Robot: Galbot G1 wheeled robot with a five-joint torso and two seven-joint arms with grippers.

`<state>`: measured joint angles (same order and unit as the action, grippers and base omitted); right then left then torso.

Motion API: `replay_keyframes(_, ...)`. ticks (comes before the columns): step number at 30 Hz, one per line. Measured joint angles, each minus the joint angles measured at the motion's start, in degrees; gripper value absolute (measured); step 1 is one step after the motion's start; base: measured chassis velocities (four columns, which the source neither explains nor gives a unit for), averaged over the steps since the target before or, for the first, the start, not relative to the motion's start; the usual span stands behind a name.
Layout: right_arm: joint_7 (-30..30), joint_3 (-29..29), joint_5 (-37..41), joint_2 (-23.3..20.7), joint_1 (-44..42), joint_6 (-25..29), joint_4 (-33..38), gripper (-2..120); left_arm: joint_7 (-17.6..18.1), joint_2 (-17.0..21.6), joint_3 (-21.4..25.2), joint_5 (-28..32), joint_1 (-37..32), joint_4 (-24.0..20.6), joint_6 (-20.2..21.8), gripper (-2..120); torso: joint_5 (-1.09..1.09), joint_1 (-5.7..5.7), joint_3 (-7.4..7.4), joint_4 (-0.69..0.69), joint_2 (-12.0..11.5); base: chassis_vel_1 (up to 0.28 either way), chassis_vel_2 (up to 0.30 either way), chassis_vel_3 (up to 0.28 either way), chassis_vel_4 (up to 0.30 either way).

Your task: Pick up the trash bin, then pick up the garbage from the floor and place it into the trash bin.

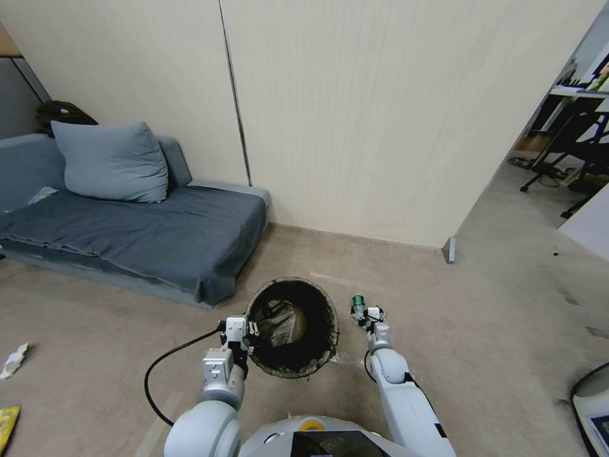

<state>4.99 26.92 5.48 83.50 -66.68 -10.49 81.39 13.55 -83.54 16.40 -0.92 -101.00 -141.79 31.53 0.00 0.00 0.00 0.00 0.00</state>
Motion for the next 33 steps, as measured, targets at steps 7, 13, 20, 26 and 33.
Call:
replay_keyframes(7,0.56,-0.65,0.58,-0.46,3.40,-1.35,-4.12,100,-0.02,-0.05,0.02,-0.20,-0.08,0.25,-0.05,3,0.00,0.00,0.00,0.00,0.00,0.000,0.000,0.000,0.000)
replay_keyframes(13,0.53,-1.21,0.48,-0.62,5.37,-2.05,-8.02,100,-0.02,-0.13,0.13,-0.23,-0.09,0.38,-0.08,3,0.00,0.00,0.00,0.00,0.00,0.000,0.000,0.000,0.000)
replay_keyframes(20,0.49,-1.45,-0.22,-0.45,8.16,-1.87,-13.47,100,-0.04,-0.20,0.16,-0.35,-0.26,0.56,-0.17,3,0.00,0.00,0.00,0.00,0.00,0.000,0.000,0.000,0.000)
replay_keyframes(26,0.50,-1.45,0.05,-0.03,10.13,-1.73,-18.52,100,-0.03,-0.18,0.13,-0.55,-0.61,0.59,-0.31,3,0.00,0.00,0.00,0.00,0.00,0.000,0.000,0.000,0.000)
replay_keyframes(33,0.25,-0.97,-0.09,1.23,12.50,-0.66,-24.31,100,-0.03,-0.15,0.12,-0.77,-0.87,0.60,-0.49,3,0.00,0.01,0.00,0.01,0.00,0.000,0.000,0.000,0.000)
